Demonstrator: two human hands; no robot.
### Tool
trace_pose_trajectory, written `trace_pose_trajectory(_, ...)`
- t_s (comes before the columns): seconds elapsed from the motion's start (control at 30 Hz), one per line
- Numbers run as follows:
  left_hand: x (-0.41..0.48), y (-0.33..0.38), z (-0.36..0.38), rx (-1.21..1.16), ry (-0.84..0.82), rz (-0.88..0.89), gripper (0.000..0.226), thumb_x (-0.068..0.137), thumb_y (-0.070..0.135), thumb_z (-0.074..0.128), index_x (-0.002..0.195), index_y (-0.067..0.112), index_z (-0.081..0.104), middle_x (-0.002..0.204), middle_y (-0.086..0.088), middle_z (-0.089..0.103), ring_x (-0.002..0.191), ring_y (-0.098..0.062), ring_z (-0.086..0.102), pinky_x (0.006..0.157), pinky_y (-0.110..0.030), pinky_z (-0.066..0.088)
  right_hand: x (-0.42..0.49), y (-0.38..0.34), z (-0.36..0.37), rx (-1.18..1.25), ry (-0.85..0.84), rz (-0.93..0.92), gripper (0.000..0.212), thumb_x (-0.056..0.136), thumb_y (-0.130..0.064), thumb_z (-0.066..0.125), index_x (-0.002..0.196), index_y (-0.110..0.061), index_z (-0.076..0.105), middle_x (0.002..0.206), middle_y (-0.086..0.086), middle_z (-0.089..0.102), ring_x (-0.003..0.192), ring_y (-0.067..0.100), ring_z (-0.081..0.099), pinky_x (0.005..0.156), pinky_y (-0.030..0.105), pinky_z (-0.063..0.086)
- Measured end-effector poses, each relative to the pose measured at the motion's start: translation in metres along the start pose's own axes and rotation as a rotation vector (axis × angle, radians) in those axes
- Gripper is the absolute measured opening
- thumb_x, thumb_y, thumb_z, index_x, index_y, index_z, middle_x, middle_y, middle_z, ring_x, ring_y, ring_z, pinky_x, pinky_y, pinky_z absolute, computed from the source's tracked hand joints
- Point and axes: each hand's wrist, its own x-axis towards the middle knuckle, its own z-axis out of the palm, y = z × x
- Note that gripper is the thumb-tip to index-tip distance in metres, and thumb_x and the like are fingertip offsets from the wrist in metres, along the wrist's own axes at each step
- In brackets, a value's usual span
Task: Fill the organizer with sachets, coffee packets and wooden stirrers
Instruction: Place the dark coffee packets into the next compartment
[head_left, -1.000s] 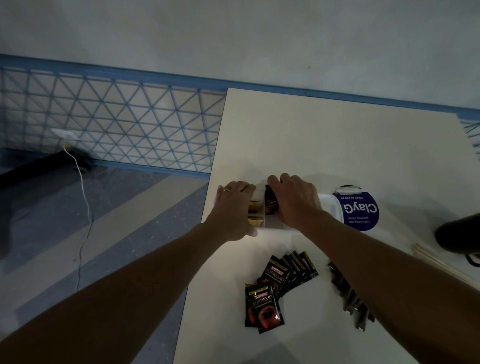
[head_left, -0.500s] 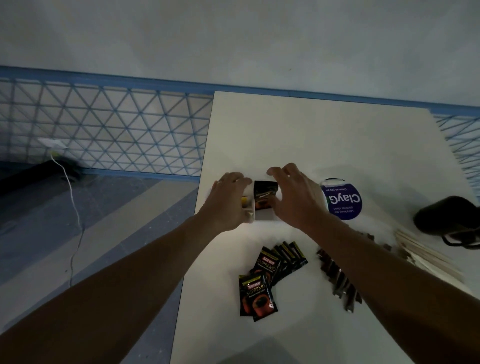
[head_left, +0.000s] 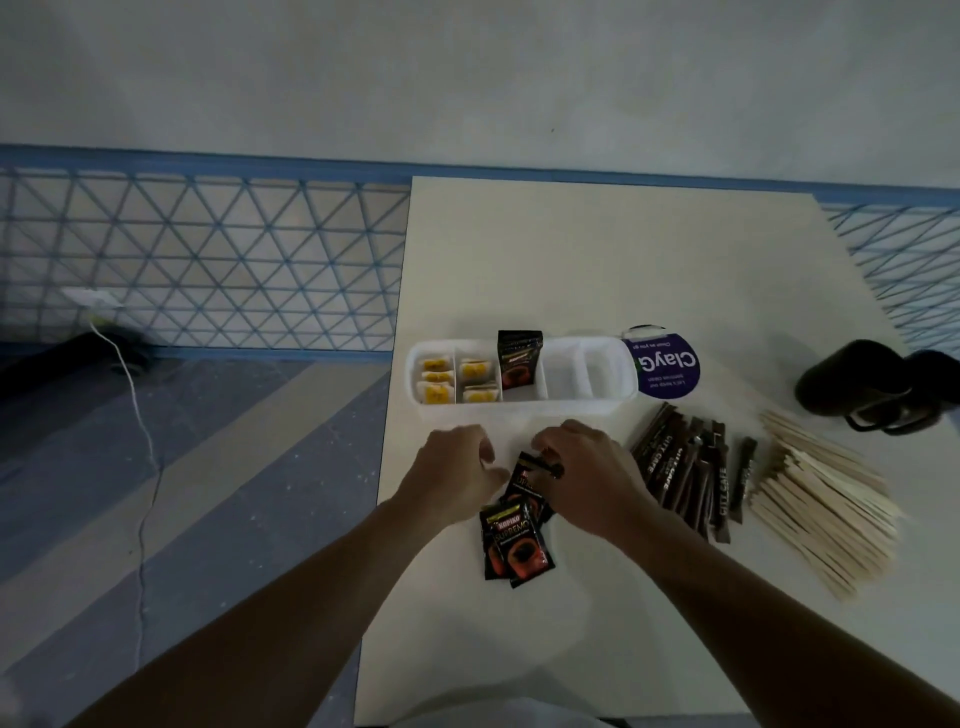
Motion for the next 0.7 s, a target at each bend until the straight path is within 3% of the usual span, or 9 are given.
trace_pose_trajectory(0.2,-0.021,-0.023,0.044,0.079,-0.167,-0.196,0.068,0.073,0.051,0.078,0.119,0.010,0.049,0.116,-0.010,0.062,0.101,-0.027,0.063,0.071,-0.029,0.046,-0.016,-0.005,0.025,-0.087,-0.058,0.069,0.058,0.082,-0.045,0.071,0.132,-0.025,0.050,0.121,-0.001,0.051,0.107,0.023,0.057,0.078,0.035,0.048)
trace_pose_trajectory(0.33,-0.031,-0.026,0.064,0.011,-0.108,-0.213,0.068,0.069,0.045,0.082,0.117,0.010,0.050,0.114,-0.008,0.065,0.101,-0.026,0.066,0.082,-0.034,0.055,-0.018,-0.009,0.033,-0.096,-0.059,0.111,0.059,0.079,-0.044,0.072,0.130,-0.023,0.049,0.123,0.002,0.046,0.107,0.026,0.056,0.075,0.036,0.050)
trace_pose_trajectory(0.53,-0.036,-0.027,0.072,-0.004,-0.008,-0.178,0.062,0.062,0.043,0.083,0.110,0.018,0.052,0.102,0.001,0.063,0.089,-0.019,0.066,0.077,-0.037,0.058,-0.020,-0.016,0.037,-0.101,-0.048,0.148,0.074,0.077,-0.038,0.079,0.137,-0.019,0.041,0.132,0.005,0.038,0.108,0.028,0.059,0.077,0.038,0.055)
trace_pose_trajectory(0.7,-0.036,-0.031,0.080,-0.008,0.036,-0.097,0.055,0.058,0.042,0.077,0.106,0.031,0.053,0.095,0.009,0.060,0.083,-0.014,0.063,0.074,-0.037,0.058,-0.019,-0.012,0.037,-0.032,-0.073,0.138,0.058,0.072,-0.031,0.079,0.121,-0.023,0.049,0.127,0.003,0.038,0.096,0.023,0.058,0.070,0.036,0.056)
